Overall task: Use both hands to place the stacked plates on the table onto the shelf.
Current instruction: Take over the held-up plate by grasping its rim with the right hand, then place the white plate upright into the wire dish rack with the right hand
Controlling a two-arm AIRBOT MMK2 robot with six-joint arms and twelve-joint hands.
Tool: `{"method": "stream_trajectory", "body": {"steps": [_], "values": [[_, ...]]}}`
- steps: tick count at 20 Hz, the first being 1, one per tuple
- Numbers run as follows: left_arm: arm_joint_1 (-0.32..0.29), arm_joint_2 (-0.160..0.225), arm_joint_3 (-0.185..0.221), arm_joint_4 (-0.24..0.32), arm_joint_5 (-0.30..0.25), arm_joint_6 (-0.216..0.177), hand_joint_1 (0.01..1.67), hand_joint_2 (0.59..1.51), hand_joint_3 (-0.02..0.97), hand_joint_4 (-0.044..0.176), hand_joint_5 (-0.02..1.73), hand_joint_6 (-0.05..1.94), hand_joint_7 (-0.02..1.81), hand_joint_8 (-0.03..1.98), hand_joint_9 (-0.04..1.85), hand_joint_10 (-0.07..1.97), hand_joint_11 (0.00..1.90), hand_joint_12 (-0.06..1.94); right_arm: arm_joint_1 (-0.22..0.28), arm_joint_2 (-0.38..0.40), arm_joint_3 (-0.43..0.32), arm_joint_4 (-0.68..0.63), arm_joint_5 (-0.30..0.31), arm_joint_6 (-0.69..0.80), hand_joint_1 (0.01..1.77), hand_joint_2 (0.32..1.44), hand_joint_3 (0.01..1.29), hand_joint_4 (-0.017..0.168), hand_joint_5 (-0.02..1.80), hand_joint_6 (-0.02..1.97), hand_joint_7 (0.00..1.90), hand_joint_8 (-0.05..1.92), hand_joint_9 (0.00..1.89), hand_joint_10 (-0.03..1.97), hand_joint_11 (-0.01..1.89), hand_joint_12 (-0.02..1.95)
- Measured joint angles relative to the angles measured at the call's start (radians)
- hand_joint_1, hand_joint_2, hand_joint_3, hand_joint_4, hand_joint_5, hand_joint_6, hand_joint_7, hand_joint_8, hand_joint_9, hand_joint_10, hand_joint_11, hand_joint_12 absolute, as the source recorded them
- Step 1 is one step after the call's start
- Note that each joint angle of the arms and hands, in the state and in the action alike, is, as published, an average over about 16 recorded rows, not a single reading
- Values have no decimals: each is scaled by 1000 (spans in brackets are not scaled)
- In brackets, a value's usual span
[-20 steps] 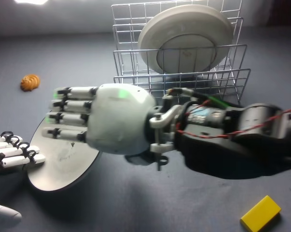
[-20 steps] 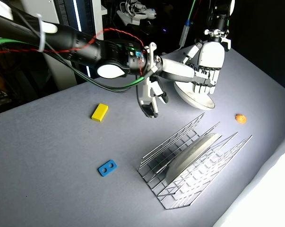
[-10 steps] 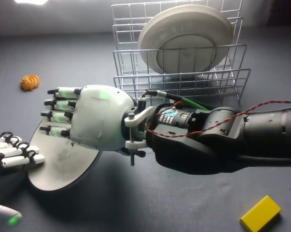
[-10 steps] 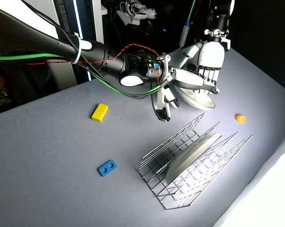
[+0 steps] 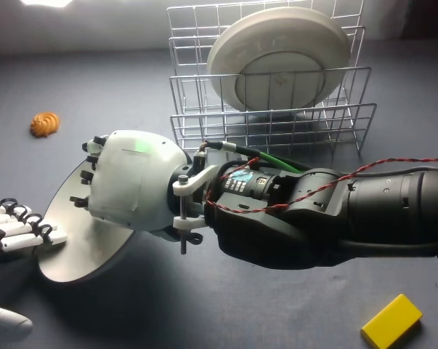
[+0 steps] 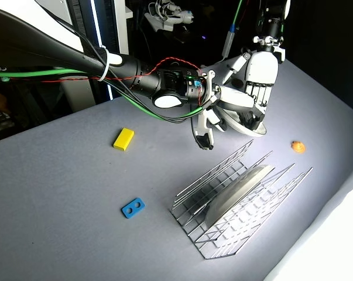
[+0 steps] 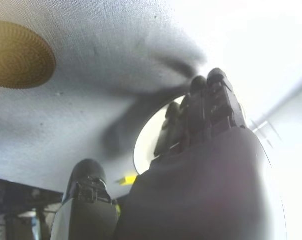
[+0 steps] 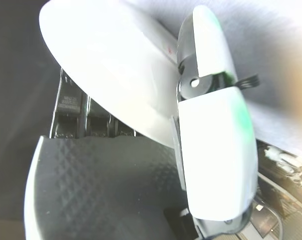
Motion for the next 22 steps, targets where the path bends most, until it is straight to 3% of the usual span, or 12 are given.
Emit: {"method": "stream_trajectory", "body": {"steps": [6, 12, 17, 22], "values": [[-45, 8, 27, -2, -2, 0, 17, 1156, 5, -4, 37, -4, 26, -11, 37, 16, 20, 9, 0, -2, 2, -1, 24, -1, 1166, 1030, 15, -4, 763, 491, 907, 544, 1091, 217, 690, 1277], [-138, 29, 62, 6, -5, 0, 16, 1160, 5, 0, 53, 7, 48, 1, 28, 12, 19, 9, 0, 21, -23, 2, 33, -4, 1166, 1023, 15, -2, 774, 649, 928, 800, 1198, 221, 790, 1285], [-233, 54, 93, 37, -7, 1, 15, 1161, 5, 2, 63, 15, 59, 9, 25, 13, 18, 9, 9, 81, -93, 14, 23, -2, 1166, 1022, 15, 5, 800, 689, 943, 859, 1213, 206, 776, 1307], [-315, 74, 122, 85, -15, -1, 15, 1161, 5, 1, 63, 14, 61, 10, 30, 12, 18, 9, 42, 185, -208, 42, 3, 8, 1171, 1022, 15, 15, 857, 799, 974, 892, 1204, 188, 758, 1310]]}}
